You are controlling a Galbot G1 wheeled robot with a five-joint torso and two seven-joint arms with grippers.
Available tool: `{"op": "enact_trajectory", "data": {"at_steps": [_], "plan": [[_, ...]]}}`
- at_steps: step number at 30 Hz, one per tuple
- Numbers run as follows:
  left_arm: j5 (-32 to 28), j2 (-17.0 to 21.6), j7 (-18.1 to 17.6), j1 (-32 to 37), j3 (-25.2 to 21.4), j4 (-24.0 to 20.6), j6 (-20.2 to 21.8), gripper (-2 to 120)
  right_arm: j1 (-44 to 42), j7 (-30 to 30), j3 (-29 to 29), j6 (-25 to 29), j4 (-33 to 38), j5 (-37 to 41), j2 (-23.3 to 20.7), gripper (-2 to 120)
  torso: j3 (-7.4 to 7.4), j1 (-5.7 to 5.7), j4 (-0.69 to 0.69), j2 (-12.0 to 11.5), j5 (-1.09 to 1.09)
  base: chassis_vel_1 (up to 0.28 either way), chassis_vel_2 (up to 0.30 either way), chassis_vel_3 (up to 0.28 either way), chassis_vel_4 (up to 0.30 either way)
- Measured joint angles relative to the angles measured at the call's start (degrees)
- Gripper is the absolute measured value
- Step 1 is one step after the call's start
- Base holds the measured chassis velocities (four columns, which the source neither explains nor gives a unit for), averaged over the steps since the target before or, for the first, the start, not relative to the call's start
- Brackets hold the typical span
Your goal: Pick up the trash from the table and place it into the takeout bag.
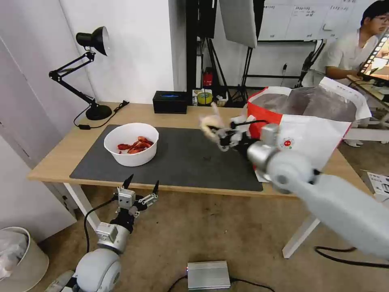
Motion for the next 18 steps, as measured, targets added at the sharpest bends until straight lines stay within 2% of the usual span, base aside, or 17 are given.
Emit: {"op": "enact_trajectory", "data": {"at_steps": [2, 9, 15, 18], "plan": [[0.1, -0.21, 0.01, -0.11, 0.3, 0.01, 0.0, 100, -0.85, 0.29, 3.31, 0.29, 2.48, 0.44, -3.41, 4, 0.0, 0.0, -0.01, 0.0, 0.01, 0.0, 0.0, 0.0, 0.0], [0.41, -0.37, 0.03, -0.09, 0.7, -0.45, 0.0, 100, -1.33, 3.85, 8.41, 0.42, 3.12, -2.13, -7.57, 4, 0.0, 0.0, 0.01, 0.0, 0.01, 0.0, 0.0, 0.0, 0.0], [0.4, -0.23, 0.03, -0.09, 0.79, -0.75, 0.03, 100, -1.12, 8.76, 9.48, 1.19, 0.46, -6.75, -8.02, 4, 0.01, 0.0, 0.01, 0.0, 0.01, 0.0, 0.0, 0.0, 0.0], [0.47, -0.25, 0.03, -0.08, 0.97, -0.76, 0.03, 100, -1.15, 15.4, 9.5, 0.69, -0.69, -7.99, -7.6, 4, 0.01, 0.01, 0.01, 0.0, 0.01, 0.0, 0.0, 0.0, 0.0]]}}
